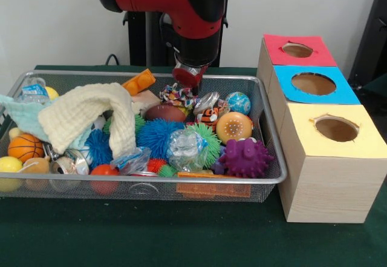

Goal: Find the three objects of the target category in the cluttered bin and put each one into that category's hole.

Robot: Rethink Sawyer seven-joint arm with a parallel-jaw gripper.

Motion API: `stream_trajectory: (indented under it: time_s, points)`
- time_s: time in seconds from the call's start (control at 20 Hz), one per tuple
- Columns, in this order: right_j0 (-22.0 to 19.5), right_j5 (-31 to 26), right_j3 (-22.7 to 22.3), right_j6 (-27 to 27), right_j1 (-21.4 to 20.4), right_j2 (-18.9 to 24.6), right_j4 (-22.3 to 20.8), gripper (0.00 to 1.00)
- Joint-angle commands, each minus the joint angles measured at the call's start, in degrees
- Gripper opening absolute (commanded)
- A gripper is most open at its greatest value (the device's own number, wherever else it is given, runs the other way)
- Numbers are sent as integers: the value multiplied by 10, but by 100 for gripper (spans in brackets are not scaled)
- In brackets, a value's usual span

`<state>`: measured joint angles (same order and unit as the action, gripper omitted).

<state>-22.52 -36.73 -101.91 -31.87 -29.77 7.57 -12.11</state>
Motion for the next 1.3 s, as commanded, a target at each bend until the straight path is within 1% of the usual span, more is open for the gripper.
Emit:
stream_trajectory:
  time_s: [0.05, 0.1, 0.15, 0.2, 0.35, 0.4, 0.6, 0.7, 0.8, 0.95, 1.05, 1.1, 1.15, 1.3]
  points:
    - [-1, 16, -18, -141, -50, 8, 21, 0]
    - [7, 7, -28, -148, -69, 5, 27, 0]
    - [14, 3, -31, -154, -78, 2, 30, 0]
    - [24, -4, -43, -165, -99, 0, 38, 0]
    - [45, -11, -67, -187, -143, -1, 59, 0]
    - [57, -16, -73, -197, -159, -6, 66, 0]
    - [103, -55, -68, -219, -196, -34, 85, 0]
    - [129, -79, -61, -228, -211, -54, 85, 0]
    - [150, -89, -53, -237, -222, -70, 86, 0]
    - [164, -99, -50, -236, -231, -85, 87, 0]
    - [163, -85, -44, -231, -217, -89, 85, 0]
    - [155, -67, -45, -226, -206, -89, 85, 0]
    - [151, -64, -39, -220, -197, -90, 81, 0]
    - [139, -56, -36, -195, -170, -102, 52, 0]
